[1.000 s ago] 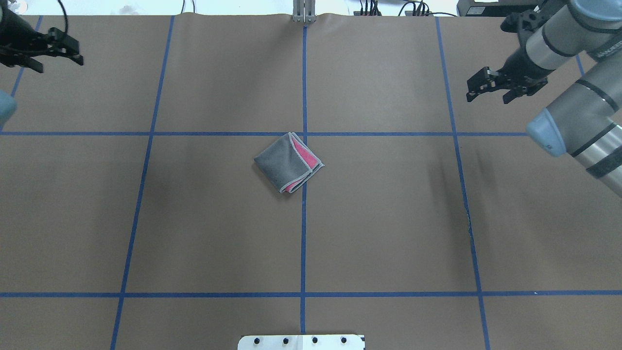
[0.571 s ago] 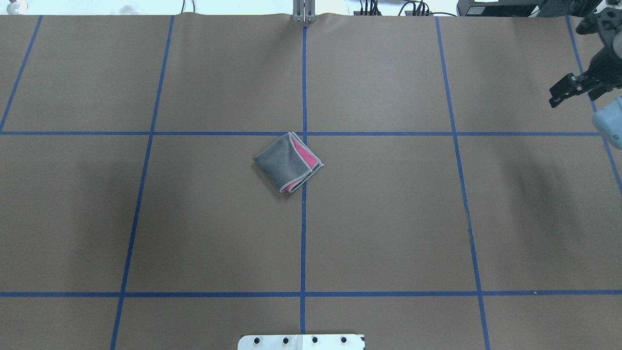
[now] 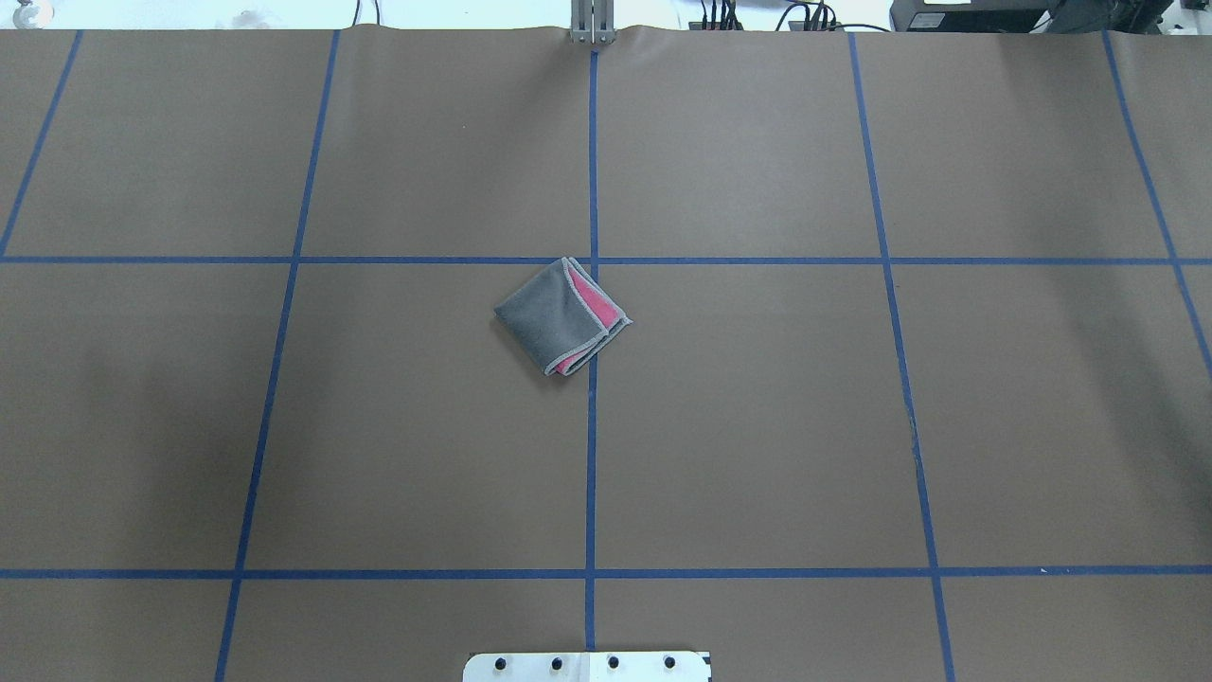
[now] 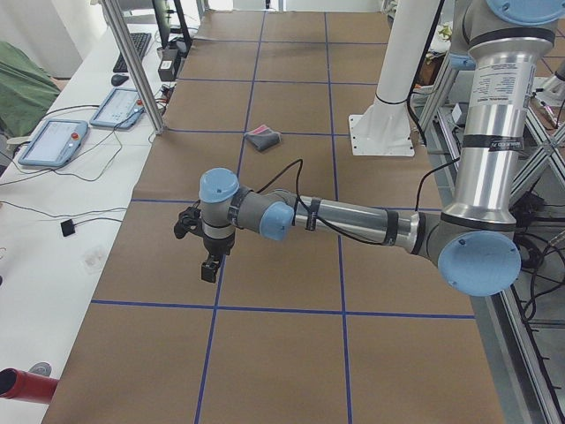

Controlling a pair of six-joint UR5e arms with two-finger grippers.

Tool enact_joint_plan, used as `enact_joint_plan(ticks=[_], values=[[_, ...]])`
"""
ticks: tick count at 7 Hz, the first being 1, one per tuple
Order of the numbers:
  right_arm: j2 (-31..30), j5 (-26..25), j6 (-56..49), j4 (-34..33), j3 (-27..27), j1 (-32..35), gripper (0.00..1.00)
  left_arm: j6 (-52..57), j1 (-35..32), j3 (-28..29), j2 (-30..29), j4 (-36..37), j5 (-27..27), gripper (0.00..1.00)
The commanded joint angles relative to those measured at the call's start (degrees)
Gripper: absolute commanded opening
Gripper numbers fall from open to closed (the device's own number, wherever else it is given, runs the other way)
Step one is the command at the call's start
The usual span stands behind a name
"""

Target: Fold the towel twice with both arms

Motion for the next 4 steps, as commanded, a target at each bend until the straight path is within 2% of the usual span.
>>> enact_joint_plan(ticks=[1,3,4], values=[[-2.77,0.73,-1.60,0.04,2.12,1.36,1.00,0.16,-0.03,-0.02,2.34,-2.04,0.04,1.00],[-3.13,1.17,-0.74,-0.05,1.51,1.71,1.00,0.25,-0.21,4.09,4.00,-2.38,0.48,1.00],[-3.91,3.70,-0.64,-0.57,2.20,2.06,1.00,0.17,-1.43,3.07,3.93,-2.21,-0.21,1.00]])
